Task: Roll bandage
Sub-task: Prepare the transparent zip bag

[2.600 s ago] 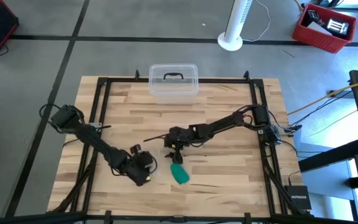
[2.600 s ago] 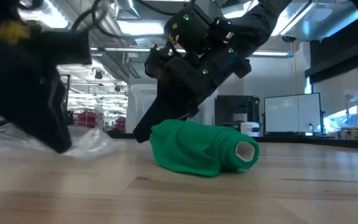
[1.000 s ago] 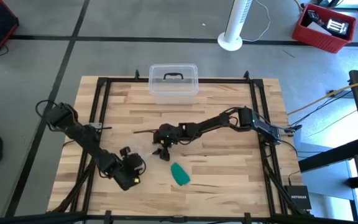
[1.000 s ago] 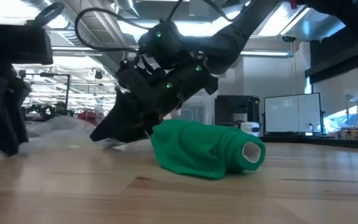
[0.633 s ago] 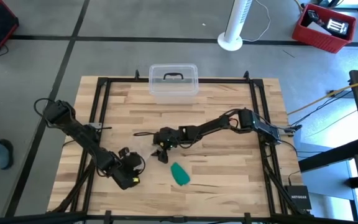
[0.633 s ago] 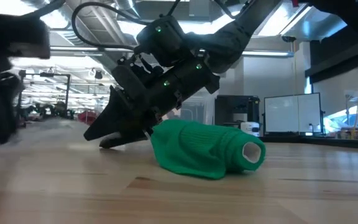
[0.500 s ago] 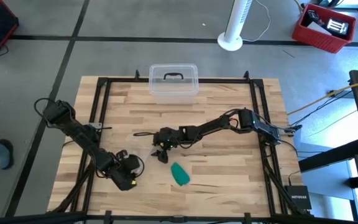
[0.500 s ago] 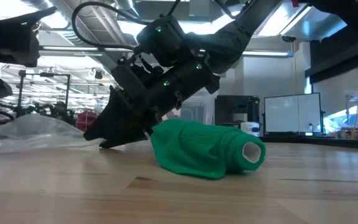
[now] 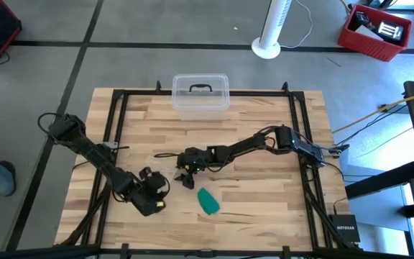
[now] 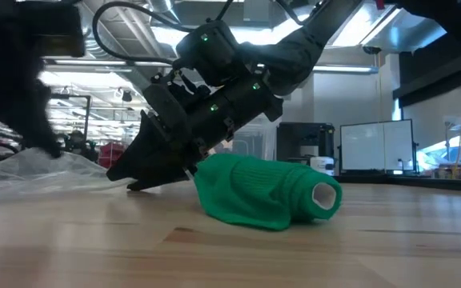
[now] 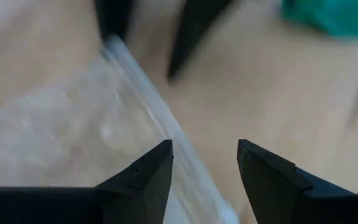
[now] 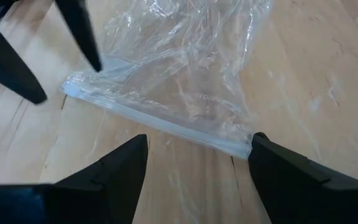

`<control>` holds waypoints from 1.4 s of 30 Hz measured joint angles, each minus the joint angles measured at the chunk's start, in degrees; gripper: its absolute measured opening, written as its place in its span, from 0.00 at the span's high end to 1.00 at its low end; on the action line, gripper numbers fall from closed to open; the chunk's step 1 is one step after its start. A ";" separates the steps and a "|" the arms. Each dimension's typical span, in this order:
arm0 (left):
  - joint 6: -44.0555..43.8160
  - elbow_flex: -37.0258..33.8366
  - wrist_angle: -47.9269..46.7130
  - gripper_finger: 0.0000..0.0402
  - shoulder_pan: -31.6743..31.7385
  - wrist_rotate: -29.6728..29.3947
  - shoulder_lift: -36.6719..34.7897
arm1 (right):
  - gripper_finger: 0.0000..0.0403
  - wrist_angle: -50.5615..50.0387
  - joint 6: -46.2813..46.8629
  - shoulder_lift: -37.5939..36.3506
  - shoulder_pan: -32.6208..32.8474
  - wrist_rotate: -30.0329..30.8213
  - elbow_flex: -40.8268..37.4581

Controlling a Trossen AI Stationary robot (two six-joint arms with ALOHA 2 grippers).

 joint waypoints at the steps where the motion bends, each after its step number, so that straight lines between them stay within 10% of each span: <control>1: -0.17 0.00 0.33 0.57 0.65 -1.51 0.23 | 0.33 0.04 0.00 0.01 0.00 0.00 0.00; 42: 4.26 2.95 -17.00 0.57 3.86 1.12 6.64 | 0.33 2.79 -0.80 0.22 1.10 2.01 -0.11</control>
